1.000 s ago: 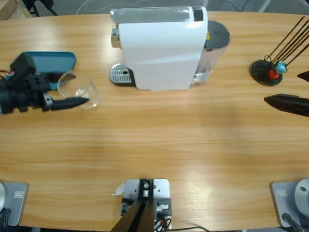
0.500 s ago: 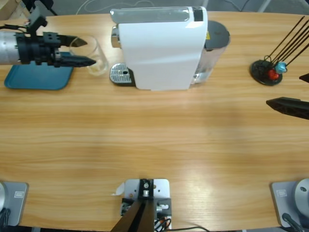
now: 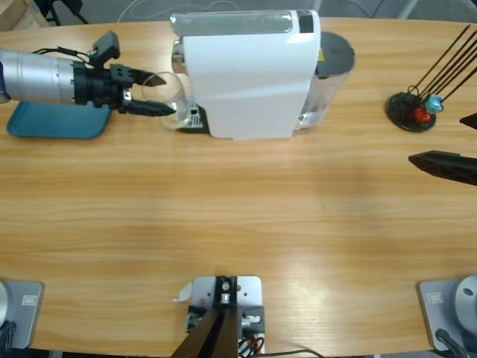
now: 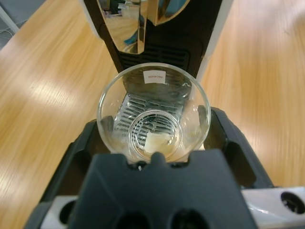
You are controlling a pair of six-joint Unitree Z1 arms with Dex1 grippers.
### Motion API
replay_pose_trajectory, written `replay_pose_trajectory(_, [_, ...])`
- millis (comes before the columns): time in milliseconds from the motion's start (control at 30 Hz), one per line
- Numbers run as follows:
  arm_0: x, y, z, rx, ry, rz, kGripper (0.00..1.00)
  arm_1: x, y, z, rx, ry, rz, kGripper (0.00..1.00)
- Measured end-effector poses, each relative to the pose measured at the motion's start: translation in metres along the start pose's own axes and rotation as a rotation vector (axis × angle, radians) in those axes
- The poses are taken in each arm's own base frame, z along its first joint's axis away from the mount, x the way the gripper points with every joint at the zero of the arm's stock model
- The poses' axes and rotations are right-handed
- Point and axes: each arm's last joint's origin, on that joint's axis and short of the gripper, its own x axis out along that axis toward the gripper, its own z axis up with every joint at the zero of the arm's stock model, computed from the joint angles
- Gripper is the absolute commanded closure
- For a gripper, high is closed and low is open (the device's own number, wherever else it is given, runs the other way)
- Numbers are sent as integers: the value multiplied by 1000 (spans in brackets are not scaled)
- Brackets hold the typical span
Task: Pour coffee
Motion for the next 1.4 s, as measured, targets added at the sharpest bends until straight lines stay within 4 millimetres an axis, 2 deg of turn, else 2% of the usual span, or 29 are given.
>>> replay_pose_trajectory(333, [12, 11, 7, 21, -4, 9, 1000, 0, 0, 0, -13, 0, 0, 0])
replay_pose_trajectory(467, [16, 9, 9, 29, -4, 1, 1000, 0, 0, 0, -14, 0, 0, 0])
replay_pose_trajectory(1400, [21, 13, 10, 11, 14, 25, 1000, -1, 0, -1, -14, 1, 0, 0])
